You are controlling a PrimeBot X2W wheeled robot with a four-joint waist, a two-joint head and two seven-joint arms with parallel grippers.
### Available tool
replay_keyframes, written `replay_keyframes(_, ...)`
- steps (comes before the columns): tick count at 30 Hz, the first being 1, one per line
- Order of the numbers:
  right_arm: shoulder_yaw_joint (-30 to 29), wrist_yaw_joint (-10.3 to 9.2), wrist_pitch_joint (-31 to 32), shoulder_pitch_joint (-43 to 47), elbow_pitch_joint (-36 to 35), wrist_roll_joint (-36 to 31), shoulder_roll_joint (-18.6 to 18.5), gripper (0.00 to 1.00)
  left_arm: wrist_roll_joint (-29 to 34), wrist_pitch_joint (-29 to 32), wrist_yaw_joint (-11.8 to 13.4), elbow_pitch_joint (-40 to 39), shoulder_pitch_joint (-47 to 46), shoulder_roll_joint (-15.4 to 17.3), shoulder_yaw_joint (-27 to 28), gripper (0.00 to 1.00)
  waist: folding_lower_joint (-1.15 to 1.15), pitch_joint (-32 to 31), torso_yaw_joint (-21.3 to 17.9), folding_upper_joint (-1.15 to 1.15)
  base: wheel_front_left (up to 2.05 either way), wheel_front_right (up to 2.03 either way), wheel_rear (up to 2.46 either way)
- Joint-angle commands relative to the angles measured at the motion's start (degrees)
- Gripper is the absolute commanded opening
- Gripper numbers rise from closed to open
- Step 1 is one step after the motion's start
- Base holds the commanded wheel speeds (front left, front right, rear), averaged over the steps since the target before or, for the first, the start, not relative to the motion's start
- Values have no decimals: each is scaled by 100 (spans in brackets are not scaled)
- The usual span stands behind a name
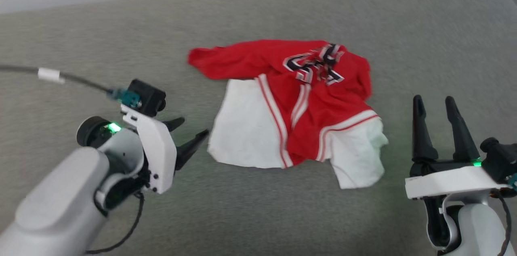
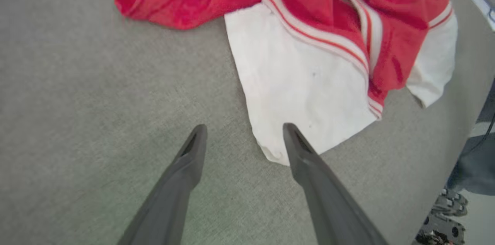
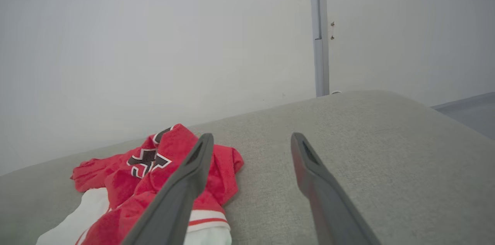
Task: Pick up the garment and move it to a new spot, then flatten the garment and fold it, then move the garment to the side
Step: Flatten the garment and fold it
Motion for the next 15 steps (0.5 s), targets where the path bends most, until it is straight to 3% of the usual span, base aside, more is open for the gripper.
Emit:
replay_keyframes(1,15,-2,-28,-96,-17,101,1,100,-417,439,9,102,-243,106,-190,100,0,276,-338,0,0,0,0)
replay_keyframes(6,41,-2,-28,-197,-8,266,2,100,-1117,947,9,308,-593,221,-536,100,0,474,-662,0,0,0,0)
replay_keyframes(13,58,-2,-28,-229,2,379,5,100,-1581,839,12,855,-723,100,-885,100,0,582,-814,0,0,0,0)
replay_keyframes(14,57,-1,-28,-229,7,378,4,100,-1550,790,15,969,-744,109,-946,86,0,583,-811,0,0,0,0)
replay_keyframes(15,63,-2,-28,-240,10,383,5,100,-1543,727,20,1068,-763,91,-997,45,0,580,-803,0,0,0,0)
